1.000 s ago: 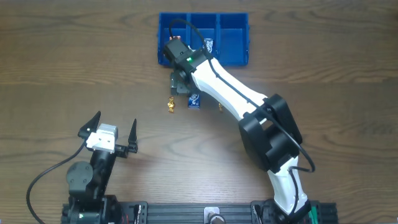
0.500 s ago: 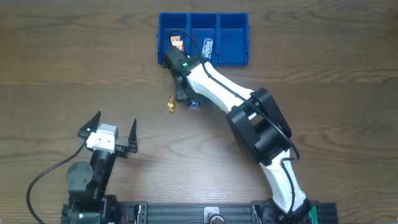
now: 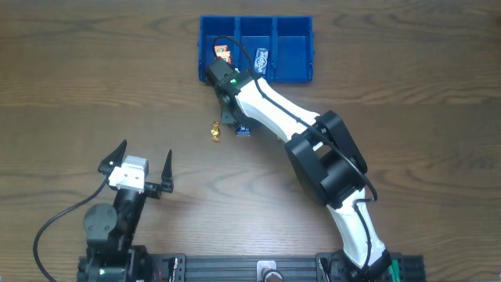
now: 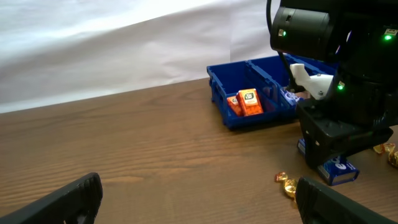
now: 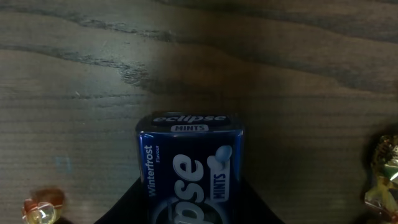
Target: Sort Candies Into Trays
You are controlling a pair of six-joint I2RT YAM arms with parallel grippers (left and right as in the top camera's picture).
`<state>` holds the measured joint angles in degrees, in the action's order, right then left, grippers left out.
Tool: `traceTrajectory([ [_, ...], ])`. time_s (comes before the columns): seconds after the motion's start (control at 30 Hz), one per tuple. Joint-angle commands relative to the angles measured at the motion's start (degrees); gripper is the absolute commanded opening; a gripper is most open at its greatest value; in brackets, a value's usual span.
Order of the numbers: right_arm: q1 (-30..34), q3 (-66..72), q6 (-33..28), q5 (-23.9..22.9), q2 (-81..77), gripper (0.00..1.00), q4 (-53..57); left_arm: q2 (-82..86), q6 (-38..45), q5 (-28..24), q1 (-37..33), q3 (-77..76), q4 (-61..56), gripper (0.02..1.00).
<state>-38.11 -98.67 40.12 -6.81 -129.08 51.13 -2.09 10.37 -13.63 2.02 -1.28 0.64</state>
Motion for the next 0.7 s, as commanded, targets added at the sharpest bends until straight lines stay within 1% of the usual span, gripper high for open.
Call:
traceTrajectory([
  [0.03,-0.2,-2.1,-0.1,-1.6,3.3,0.123,0.7,0.3,0.3,-1.2,-0.2,1.0,2.4,0.998],
  [0.13,-0.2,-5.3,-1.7,-5.9,8.0,0.123,3.5,0.3,0.3,-1.2,-0.2,1.0,2.4,0.998],
  [0.17,-0.1,-8.9,-3.2,-8.9,10.9,0.126,5.9,0.3,0.3,-1.2,-0.2,1.0,2.4,0.998],
  [0.3,1.0,-20.1,-6.2,-15.1,12.9,0.126,11.4,0.3,0.3,-1.2,-0.2,1.0,2.4,0.998],
  [0.33,1.4,-22.4,-6.3,-16.7,12.8,0.126,12.1,0.3,0.3,-1.2,-0.2,1.0,2.4,0.996],
  [0.4,2.6,-24.9,-8.7,-18.9,12.8,0.130,10.6,0.3,0.3,-1.2,-0.2,1.0,2.4,0.998],
  [0.47,3.7,-25.1,-9.6,-19.6,12.7,0.134,7.9,0.3,0.3,-1.2,-0.2,1.0,2.4,0.998],
  [0.7,6.3,-25.1,-13.1,-19.4,6.4,0.163,0.4,0.3,0.3,-1.2,-0.2,1.0,2.4,0.998],
])
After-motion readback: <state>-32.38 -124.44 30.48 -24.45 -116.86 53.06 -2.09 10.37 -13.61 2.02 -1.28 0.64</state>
